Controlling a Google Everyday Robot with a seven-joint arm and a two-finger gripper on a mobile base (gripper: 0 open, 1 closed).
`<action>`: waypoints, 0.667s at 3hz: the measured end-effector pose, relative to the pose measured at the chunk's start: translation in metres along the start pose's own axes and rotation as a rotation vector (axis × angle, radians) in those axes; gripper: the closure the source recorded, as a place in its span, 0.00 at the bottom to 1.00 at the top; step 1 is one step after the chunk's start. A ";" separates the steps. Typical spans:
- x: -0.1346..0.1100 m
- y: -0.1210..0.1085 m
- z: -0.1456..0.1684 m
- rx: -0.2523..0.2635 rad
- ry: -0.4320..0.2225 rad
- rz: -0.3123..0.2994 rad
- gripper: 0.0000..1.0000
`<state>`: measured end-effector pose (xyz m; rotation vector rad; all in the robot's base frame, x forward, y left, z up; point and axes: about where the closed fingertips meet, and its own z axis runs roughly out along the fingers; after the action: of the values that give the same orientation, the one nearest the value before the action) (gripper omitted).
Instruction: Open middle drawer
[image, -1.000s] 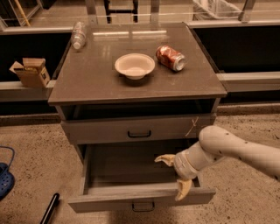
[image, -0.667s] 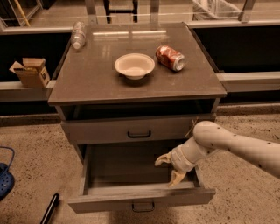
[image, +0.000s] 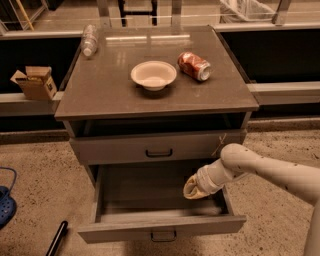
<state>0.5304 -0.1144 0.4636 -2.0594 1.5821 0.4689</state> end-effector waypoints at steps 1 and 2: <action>0.029 0.011 0.027 0.015 -0.056 0.106 0.85; 0.043 0.028 0.046 -0.026 -0.095 0.123 0.62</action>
Offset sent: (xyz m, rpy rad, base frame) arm -0.0260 -0.0206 -0.0935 0.1184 0.1653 -0.0542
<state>0.5164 -0.1271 0.3977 -1.9365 1.6593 0.6258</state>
